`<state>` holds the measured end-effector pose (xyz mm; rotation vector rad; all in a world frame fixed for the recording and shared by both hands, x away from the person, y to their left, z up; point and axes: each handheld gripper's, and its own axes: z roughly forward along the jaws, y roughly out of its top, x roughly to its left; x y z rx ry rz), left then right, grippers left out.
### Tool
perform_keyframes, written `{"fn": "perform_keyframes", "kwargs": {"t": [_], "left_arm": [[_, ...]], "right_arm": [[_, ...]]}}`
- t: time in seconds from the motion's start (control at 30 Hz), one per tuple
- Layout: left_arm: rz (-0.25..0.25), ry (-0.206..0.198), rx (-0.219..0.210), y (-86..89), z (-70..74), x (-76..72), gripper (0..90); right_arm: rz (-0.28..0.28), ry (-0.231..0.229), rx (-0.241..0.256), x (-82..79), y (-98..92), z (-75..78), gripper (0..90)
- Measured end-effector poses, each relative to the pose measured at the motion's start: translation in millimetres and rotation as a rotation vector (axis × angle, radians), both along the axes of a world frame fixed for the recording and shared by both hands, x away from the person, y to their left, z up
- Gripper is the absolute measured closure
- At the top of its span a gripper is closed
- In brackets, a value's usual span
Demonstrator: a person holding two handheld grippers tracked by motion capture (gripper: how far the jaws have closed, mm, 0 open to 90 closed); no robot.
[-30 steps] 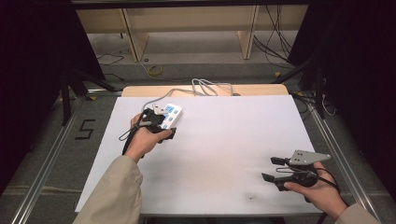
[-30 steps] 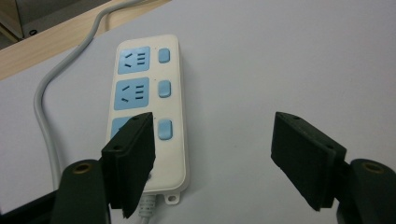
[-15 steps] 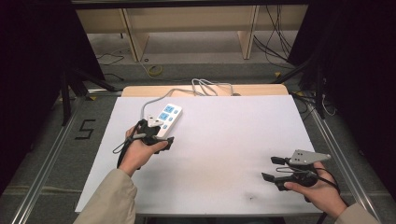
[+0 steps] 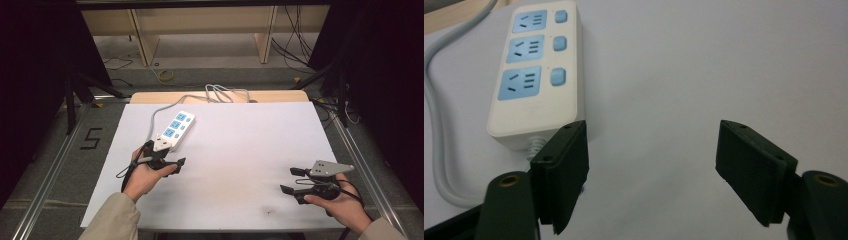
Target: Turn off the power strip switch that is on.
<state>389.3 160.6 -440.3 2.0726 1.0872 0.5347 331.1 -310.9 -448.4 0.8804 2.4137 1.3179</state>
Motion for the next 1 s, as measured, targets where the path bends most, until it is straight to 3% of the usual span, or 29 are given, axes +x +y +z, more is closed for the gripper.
{"fn": "perform_keyframes", "kwargs": {"t": [0.23,0.6,1.0], "left_arm": [[-0.021,-0.043,0.012,1.9,-3.3,-16.3,27.2],[-0.056,-0.062,0.038,-3.2,-12.4,-42.7,27.3],[-0.028,-0.075,0.051,10.9,-13.0,-61.5,27.2]], "right_arm": [[-0.002,0.000,-0.002,-0.1,-0.3,-0.3,26.3],[0.001,0.006,-0.004,-0.4,-0.2,-1.4,26.2],[-0.001,0.005,-0.002,-1.0,-1.4,-0.2,26.3]]}}
